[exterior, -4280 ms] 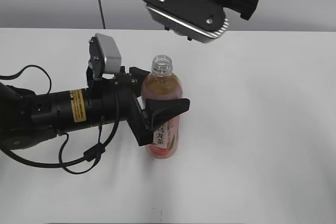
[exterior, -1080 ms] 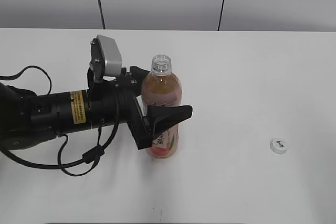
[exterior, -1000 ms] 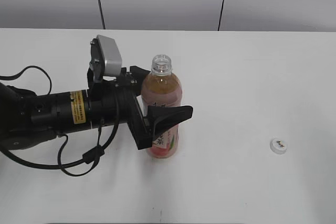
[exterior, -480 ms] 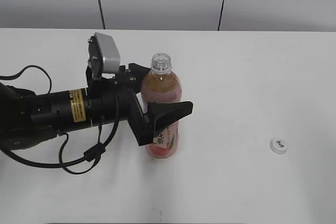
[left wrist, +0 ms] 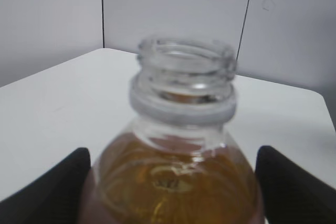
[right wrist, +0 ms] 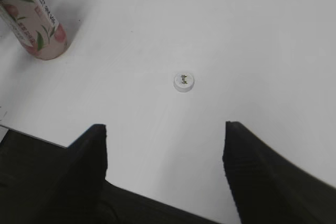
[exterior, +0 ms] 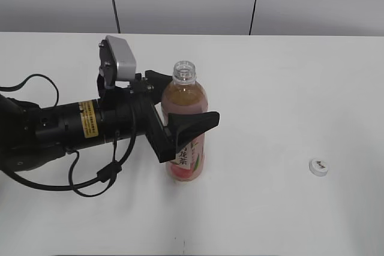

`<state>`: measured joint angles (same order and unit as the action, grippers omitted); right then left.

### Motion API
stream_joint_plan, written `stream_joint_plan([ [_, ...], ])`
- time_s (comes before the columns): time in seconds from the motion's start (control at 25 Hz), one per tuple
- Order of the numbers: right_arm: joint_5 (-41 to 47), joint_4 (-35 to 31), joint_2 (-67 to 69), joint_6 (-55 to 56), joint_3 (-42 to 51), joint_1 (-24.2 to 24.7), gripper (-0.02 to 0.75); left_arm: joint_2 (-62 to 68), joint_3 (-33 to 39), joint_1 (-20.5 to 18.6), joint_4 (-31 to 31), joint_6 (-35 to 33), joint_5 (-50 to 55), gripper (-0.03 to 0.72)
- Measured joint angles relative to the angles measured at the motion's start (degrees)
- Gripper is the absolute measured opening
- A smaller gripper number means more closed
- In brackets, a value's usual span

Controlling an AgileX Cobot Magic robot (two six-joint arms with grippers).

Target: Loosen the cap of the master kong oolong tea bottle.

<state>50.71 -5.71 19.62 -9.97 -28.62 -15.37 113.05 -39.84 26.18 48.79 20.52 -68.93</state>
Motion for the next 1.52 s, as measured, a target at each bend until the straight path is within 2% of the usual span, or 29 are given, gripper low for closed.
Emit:
stream_joint_plan([
  [0.24,-0.58,-0.05,1.53,0.0,0.25,0.0,0.52,0.0,0.0,0.0,-0.42,0.0,0.0,0.576],
  [0.72,11.16,-1.25,1.7,0.0,-1.47,0.0,0.52,0.0,0.0,0.0,-0.42,0.0,-0.04,0.577],
  [1.52,12.17,-2.71,1.7,0.0,-0.38,0.0,0.52,-0.88,0.0,0.0,-1.73,0.0,0.02,0.591],
])
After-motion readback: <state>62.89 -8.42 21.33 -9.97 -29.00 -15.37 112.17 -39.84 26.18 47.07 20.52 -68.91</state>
